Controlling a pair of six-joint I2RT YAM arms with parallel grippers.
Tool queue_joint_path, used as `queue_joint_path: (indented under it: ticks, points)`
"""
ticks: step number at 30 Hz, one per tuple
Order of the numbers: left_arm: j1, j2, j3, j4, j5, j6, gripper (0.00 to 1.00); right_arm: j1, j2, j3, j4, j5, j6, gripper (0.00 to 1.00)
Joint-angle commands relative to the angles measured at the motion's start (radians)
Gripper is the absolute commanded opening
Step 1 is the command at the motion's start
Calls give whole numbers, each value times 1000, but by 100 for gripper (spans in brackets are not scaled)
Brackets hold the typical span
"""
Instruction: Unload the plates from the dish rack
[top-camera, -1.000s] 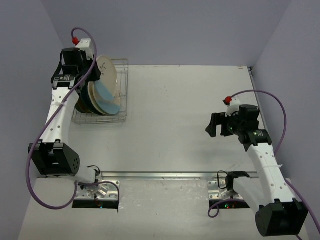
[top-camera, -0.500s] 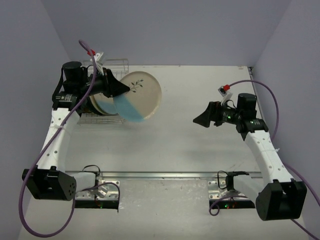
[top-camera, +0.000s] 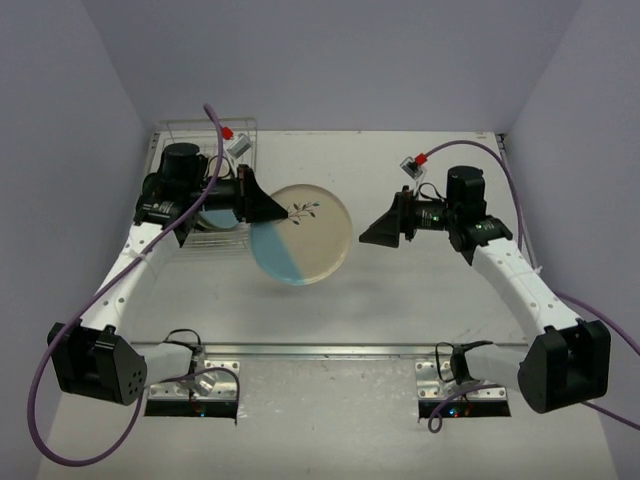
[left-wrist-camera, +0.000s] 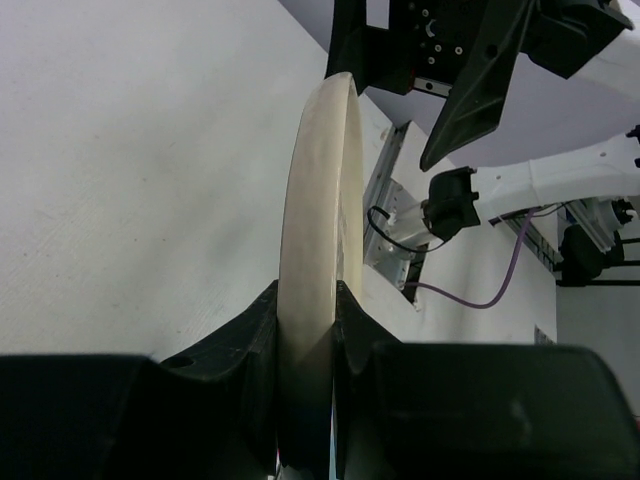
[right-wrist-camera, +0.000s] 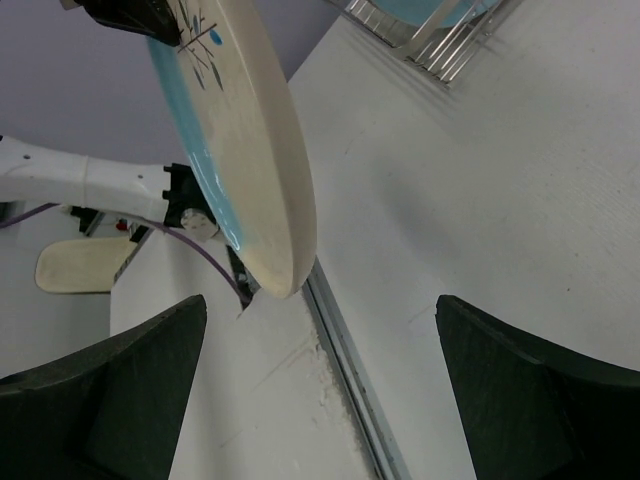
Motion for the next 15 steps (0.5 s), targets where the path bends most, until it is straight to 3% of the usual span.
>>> queue_joint_path:
  ticks: [1,10,12,15]
  points:
    - [-25,-10,0,132,124,-30,0,19,40,43,47,-42,-5,96]
    - [-77,46,-7,152,187,-40,0,142,113,94,6,-57,-71,91]
    - [-95,54,-6,154,193,-40,0,156,133,99,14,-63,-63,85]
    - [-102,69,-9,158,192,-38,0,175,144,96,56,-74,-38,60]
